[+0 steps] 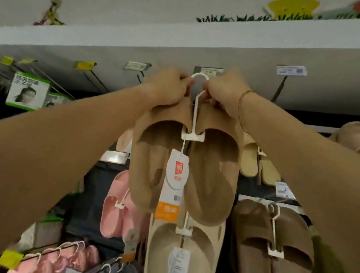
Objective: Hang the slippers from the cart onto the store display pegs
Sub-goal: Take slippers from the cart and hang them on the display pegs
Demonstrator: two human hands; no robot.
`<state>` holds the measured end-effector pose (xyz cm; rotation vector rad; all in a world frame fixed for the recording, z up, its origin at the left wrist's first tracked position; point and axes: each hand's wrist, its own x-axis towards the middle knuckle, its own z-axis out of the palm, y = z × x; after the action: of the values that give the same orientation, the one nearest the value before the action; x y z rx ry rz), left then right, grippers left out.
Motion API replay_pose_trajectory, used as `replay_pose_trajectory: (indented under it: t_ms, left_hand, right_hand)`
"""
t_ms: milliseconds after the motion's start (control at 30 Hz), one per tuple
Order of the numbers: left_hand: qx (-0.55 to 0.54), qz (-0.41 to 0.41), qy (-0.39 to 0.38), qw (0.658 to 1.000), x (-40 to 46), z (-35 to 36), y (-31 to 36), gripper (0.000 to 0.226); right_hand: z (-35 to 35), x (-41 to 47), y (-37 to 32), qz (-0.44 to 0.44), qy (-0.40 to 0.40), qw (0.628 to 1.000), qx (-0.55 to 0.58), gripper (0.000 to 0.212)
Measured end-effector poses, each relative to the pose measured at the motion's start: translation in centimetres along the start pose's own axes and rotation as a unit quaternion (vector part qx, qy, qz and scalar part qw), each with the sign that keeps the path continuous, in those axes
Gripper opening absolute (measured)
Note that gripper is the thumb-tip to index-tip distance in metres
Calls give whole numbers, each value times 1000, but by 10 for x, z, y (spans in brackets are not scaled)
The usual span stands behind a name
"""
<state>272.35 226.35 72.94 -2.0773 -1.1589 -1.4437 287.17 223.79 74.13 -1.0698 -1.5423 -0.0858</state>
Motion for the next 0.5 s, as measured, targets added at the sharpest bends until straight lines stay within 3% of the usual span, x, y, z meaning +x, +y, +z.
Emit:
replay_pose_trajectory:
  t_ms: [233,500]
  left_hand:
    - [68,22,-44,996,67,25,-75,35]
    - [45,36,-26,998,130,88,-101,26]
  right_hand:
    - [93,60,17,24,90,995,-47,20]
    - [120,116,57,50,167,982,-71,23]
